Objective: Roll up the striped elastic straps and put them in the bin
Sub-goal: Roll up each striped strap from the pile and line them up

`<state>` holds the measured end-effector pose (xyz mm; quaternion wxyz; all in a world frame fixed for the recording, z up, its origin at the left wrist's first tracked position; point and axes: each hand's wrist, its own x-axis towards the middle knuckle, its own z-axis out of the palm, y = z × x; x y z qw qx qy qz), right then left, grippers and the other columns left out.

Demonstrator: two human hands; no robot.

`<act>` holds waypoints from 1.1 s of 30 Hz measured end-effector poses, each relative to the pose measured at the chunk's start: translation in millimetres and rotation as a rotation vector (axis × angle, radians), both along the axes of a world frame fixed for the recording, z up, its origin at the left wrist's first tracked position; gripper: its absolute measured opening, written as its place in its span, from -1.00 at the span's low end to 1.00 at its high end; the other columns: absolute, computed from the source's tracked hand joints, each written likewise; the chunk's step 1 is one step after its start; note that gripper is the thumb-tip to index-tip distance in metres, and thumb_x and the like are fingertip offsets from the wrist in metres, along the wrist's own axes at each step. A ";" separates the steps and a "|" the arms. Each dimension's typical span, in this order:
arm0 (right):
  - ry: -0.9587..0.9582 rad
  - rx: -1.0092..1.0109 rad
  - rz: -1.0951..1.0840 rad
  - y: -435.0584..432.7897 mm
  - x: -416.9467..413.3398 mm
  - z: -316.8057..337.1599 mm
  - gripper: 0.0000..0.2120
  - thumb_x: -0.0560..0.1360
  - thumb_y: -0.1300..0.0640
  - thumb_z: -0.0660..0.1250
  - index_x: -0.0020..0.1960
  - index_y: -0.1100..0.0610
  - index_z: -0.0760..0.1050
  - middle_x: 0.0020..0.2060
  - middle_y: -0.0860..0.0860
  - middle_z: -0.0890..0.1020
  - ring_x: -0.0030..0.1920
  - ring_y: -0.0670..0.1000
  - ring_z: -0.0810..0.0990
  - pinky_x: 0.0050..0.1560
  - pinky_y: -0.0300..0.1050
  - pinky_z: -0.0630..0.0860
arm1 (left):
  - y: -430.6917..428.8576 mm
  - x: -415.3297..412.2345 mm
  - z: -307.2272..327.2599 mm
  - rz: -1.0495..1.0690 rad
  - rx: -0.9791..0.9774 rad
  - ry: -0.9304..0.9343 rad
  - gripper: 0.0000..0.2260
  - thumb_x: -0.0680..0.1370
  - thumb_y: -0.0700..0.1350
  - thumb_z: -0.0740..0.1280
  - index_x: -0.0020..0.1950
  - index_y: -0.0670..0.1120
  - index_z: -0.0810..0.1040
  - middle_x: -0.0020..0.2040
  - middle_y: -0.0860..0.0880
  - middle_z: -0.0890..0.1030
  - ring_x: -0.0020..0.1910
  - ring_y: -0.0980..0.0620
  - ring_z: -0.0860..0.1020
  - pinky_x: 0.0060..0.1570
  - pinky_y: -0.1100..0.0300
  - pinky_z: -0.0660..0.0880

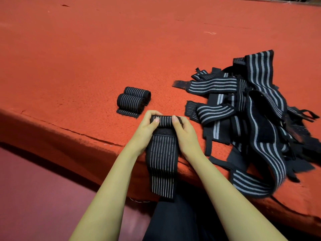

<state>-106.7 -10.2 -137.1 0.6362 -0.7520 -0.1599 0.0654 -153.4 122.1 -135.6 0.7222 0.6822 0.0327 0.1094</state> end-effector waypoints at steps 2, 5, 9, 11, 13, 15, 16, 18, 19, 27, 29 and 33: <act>-0.029 -0.017 0.018 -0.7 0.4 -1.6 -0.88 0.63 0.05 0.17 0.11 0.06 0.42 -0.12 -0.18 0.52 -0.08 -0.28 0.48 0.08 -0.22 0.37 | 0.1 1.2 0.3 -0.006 -0.043 0.005 -0.84 0.50 -0.08 0.21 0.07 0.00 0.44 -0.03 0.01 0.52 -0.09 0.13 0.50 -0.06 0.28 0.47; -0.085 -0.013 0.049 -2.5 0.5 -2.1 -0.88 0.64 0.17 0.14 0.17 0.07 0.33 -0.06 -0.21 0.45 -0.05 -0.38 0.44 0.10 -0.36 0.33 | -2.4 4.1 3.3 0.038 -0.024 0.024 -0.89 0.59 -0.06 0.22 0.08 0.01 0.47 -0.02 0.06 0.53 -0.08 0.21 0.51 -0.02 0.34 0.44; -0.100 -0.003 0.070 -2.4 1.7 -4.1 -0.85 0.63 0.24 0.14 0.18 0.08 0.31 -0.03 -0.19 0.45 0.00 -0.32 0.44 0.20 -0.25 0.34 | -5.1 4.8 3.1 0.104 0.162 0.049 -0.88 0.61 -0.04 0.26 0.07 -0.07 0.45 -0.11 0.11 0.53 -0.19 0.33 0.50 -0.10 0.41 0.41; -0.059 0.015 0.082 -2.2 2.0 -4.9 -0.87 0.64 0.19 0.16 0.18 0.07 0.33 -0.03 -0.17 0.47 0.02 -0.23 0.46 0.22 -0.16 0.36 | -5.5 2.2 2.0 0.104 0.189 0.031 -0.87 0.61 -0.08 0.28 0.08 -0.11 0.43 -0.12 0.09 0.52 -0.20 0.33 0.49 -0.10 0.40 0.41; -0.013 0.039 0.085 -1.9 0.3 -2.5 -0.87 0.63 0.10 0.18 0.16 0.06 0.36 -0.06 -0.16 0.48 -0.02 -0.22 0.46 0.16 -0.16 0.38 | -4.5 -0.5 1.9 0.095 0.206 0.000 -0.91 0.61 -0.17 0.27 0.09 -0.13 0.41 -0.11 0.07 0.50 -0.20 0.34 0.48 -0.10 0.42 0.40; 0.028 0.037 0.080 -1.8 -1.3 1.3 -0.84 0.62 0.02 0.18 0.15 0.06 0.39 -0.09 -0.17 0.49 -0.06 -0.25 0.46 0.06 -0.24 0.36 | -2.9 -2.8 2.2 0.075 0.208 -0.032 -0.89 0.60 -0.25 0.26 0.08 -0.11 0.39 -0.10 0.06 0.48 -0.19 0.33 0.47 -0.10 0.42 0.39; 0.030 0.008 0.083 -1.9 -1.7 2.7 -0.82 0.62 -0.01 0.16 0.14 0.06 0.41 -0.09 -0.18 0.50 -0.06 -0.26 0.47 0.02 -0.28 0.36 | -2.1 -3.5 2.1 0.060 0.200 -0.043 -0.87 0.60 -0.28 0.27 0.07 -0.08 0.39 -0.09 0.06 0.48 -0.18 0.31 0.47 -0.09 0.40 0.39; 0.013 -0.059 0.097 -2.4 -2.7 4.7 -0.78 0.64 -0.04 0.12 0.14 0.07 0.40 -0.09 -0.18 0.51 -0.05 -0.25 0.48 -0.01 -0.30 0.37 | -0.7 -4.2 2.0 0.029 0.175 -0.048 -0.85 0.59 -0.26 0.29 0.08 -0.06 0.39 -0.07 0.05 0.49 -0.14 0.28 0.48 -0.07 0.38 0.40; 0.002 -0.073 0.101 -2.8 -2.8 4.7 -0.78 0.64 -0.04 0.09 0.15 0.07 0.38 -0.08 -0.18 0.51 -0.04 -0.23 0.48 0.00 -0.27 0.37 | -0.9 -4.0 2.5 0.019 0.161 -0.045 -0.86 0.58 -0.21 0.30 0.10 -0.07 0.39 -0.06 0.05 0.49 -0.13 0.27 0.48 -0.06 0.38 0.41; -0.036 0.002 0.084 -2.7 -0.2 0.7 -0.89 0.66 0.12 0.09 0.17 0.08 0.28 -0.07 -0.16 0.44 -0.06 -0.28 0.43 0.05 -0.38 0.35 | -8.3 3.9 3.5 0.175 0.226 0.035 -0.80 0.61 0.06 0.23 0.05 -0.06 0.48 -0.13 0.16 0.54 -0.16 0.32 0.49 -0.03 0.30 0.39; -0.020 0.033 0.091 -2.9 0.2 -1.2 -0.89 0.65 0.09 0.14 0.16 0.08 0.31 -0.07 -0.15 0.47 -0.04 -0.22 0.46 0.13 -0.19 0.39 | -9.0 2.8 2.9 0.177 0.199 0.003 -0.87 0.63 -0.06 0.23 0.05 -0.12 0.47 -0.13 0.11 0.52 -0.18 0.33 0.48 -0.06 0.37 0.38; -0.019 -0.034 0.106 -1.8 -2.3 -0.3 -0.81 0.63 -0.06 0.14 0.13 0.04 0.36 -0.08 -0.17 0.50 -0.03 -0.15 0.49 0.11 -0.12 0.40 | -3.0 -3.5 1.3 0.087 0.086 -0.069 -0.84 0.59 -0.12 0.26 0.14 -0.12 0.40 -0.02 0.02 0.48 -0.08 0.23 0.47 0.01 0.37 0.41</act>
